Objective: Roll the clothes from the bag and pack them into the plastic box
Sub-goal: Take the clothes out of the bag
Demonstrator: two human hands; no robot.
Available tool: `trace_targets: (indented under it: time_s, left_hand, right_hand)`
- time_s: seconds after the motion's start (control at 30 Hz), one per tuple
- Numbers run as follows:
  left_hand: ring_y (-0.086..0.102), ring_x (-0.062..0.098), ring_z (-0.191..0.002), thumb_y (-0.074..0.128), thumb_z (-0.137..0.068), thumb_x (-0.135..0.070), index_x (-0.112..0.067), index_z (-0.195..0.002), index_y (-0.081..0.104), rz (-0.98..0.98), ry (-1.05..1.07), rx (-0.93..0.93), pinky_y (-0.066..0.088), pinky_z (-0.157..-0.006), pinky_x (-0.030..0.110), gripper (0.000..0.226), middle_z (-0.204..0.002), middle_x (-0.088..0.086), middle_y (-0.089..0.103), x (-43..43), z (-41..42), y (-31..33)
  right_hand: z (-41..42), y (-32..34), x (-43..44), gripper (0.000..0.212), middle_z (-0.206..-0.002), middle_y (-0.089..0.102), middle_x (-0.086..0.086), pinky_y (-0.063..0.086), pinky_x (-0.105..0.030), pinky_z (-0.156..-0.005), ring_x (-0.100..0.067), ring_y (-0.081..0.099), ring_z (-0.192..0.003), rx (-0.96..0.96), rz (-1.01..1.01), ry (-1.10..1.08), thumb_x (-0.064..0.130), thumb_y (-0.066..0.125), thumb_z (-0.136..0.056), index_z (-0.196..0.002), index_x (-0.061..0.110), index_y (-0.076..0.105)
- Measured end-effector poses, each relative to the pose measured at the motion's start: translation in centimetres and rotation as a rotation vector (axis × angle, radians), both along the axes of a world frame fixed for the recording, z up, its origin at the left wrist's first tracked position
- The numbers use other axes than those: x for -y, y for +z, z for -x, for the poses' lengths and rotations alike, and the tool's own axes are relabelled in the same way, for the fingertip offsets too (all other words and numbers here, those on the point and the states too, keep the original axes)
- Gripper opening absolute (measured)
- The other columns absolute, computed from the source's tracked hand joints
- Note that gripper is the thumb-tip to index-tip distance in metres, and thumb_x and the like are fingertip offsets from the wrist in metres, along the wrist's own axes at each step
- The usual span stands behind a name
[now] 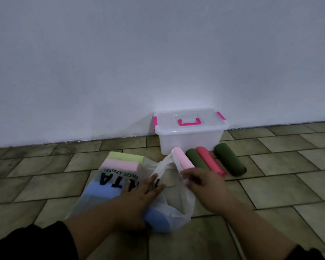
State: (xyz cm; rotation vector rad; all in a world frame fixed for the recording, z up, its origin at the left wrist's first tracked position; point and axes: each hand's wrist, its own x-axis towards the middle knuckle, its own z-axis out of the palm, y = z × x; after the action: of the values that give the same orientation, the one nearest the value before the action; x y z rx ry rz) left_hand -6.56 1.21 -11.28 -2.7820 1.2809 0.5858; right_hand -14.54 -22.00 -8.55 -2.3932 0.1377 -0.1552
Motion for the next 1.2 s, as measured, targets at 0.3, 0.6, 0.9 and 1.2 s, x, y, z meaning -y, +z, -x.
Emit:
trace_targets:
  time_s: [0.3,0.6,0.9,1.2]
  left_hand:
    - [-0.022,0.012,-0.142,0.054,-0.065,-0.078,-0.054,-0.135,-0.029,0.146,0.191,0.035,-0.014,-0.111,0.058,0.112,-0.153,-0.017,-0.032,1.9,0.7,-1.1]
    - [-0.016,0.017,-0.146,0.050,-0.068,-0.079,-0.046,-0.146,-0.012,0.154,0.321,0.102,-0.008,-0.112,0.059,0.105,-0.159,-0.008,-0.021,1.0,0.2,-1.8]
    - [-0.025,0.003,-0.134,0.036,-0.066,-0.085,-0.058,-0.121,-0.044,0.279,0.308,0.184,-0.014,-0.112,0.051,0.101,-0.138,-0.022,-0.043,-0.1,0.7,-2.8]
    - [-0.022,0.003,-0.136,0.022,-0.064,-0.091,-0.055,-0.115,-0.050,0.215,0.312,0.192,-0.015,-0.112,0.054,0.095,-0.144,-0.021,-0.030,0.5,0.7,-3.2]
  right_hand:
    - [1.0,-1.2,-2.2,0.049,-0.111,0.069,0.000,0.050,-0.021,-0.075,-0.010,0.063,-0.089,-0.191,0.101,0.084,0.021,0.060,-0.087,-0.134,0.032,0.048]
    - [-1.5,-1.3,-3.1,0.061,-0.126,0.058,0.007,0.047,-0.023,-0.082,-0.011,0.059,-0.102,-0.240,0.173,0.237,0.038,0.073,-0.075,-0.131,0.034,0.049]
    - [-2.3,-2.0,-2.7,0.044,-0.102,0.065,0.011,0.051,-0.025,-0.077,-0.009,0.061,-0.090,-0.286,-0.016,0.275,0.031,0.082,-0.062,-0.102,0.029,0.064]
    - [0.1,0.5,5.3,0.031,-0.107,0.069,-0.009,0.059,-0.032,-0.067,-0.025,0.071,-0.089,0.005,-0.778,-0.121,0.006,0.074,-0.070,-0.092,0.028,0.072]
